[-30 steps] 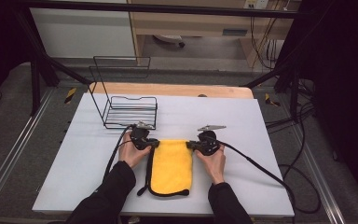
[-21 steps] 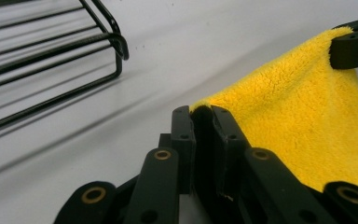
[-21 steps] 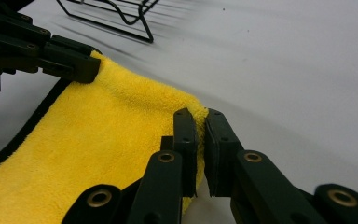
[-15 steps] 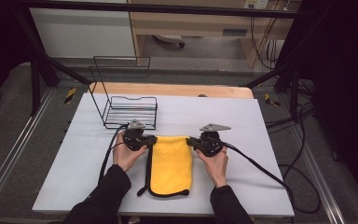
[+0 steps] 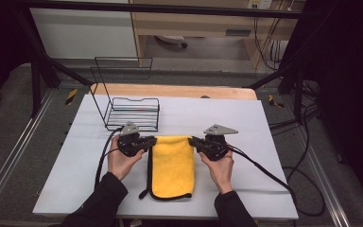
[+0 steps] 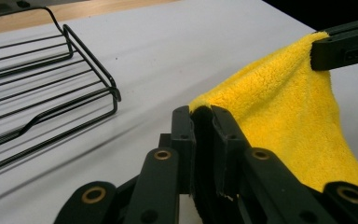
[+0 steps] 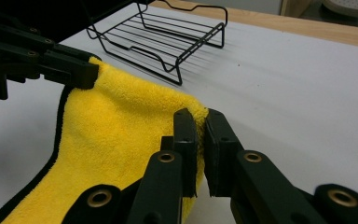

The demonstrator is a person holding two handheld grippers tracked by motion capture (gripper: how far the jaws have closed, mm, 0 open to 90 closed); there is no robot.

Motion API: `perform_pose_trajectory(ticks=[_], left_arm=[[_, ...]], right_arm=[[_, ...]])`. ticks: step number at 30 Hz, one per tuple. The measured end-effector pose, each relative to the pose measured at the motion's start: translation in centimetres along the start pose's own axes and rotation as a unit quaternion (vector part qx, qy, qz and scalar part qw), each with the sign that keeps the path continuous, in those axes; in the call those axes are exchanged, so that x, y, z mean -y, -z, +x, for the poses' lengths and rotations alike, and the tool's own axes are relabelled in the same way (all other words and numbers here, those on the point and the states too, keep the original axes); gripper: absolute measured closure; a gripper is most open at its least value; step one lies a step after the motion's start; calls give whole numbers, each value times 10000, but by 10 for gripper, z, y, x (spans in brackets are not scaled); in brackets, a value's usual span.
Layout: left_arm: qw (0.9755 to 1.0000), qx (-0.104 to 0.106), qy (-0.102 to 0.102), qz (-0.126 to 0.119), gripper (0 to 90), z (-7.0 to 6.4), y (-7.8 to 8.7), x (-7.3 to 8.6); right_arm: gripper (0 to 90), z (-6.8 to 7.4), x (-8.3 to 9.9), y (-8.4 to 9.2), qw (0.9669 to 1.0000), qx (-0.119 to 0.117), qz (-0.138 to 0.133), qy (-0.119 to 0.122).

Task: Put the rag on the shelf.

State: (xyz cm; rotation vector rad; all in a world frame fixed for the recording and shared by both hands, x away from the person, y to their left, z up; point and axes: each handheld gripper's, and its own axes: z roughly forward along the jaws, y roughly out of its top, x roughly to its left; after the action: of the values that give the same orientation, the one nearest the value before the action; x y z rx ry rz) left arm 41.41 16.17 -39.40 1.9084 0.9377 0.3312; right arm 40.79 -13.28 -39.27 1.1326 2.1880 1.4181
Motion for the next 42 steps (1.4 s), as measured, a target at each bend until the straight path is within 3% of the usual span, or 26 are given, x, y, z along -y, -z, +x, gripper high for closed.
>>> perform_pose_trajectory(ticks=[18, 42], left_arm=[[9981, 47, -74, -615, 807, -11, 39, -19], [9919, -215, -314, -1208, 808, -14, 80, -47]], right_arm=[[848, 23, -27, 29, 9978, -1, -520, 401], [851, 43, -66, 42, 9916, 18, -1025, 789]])
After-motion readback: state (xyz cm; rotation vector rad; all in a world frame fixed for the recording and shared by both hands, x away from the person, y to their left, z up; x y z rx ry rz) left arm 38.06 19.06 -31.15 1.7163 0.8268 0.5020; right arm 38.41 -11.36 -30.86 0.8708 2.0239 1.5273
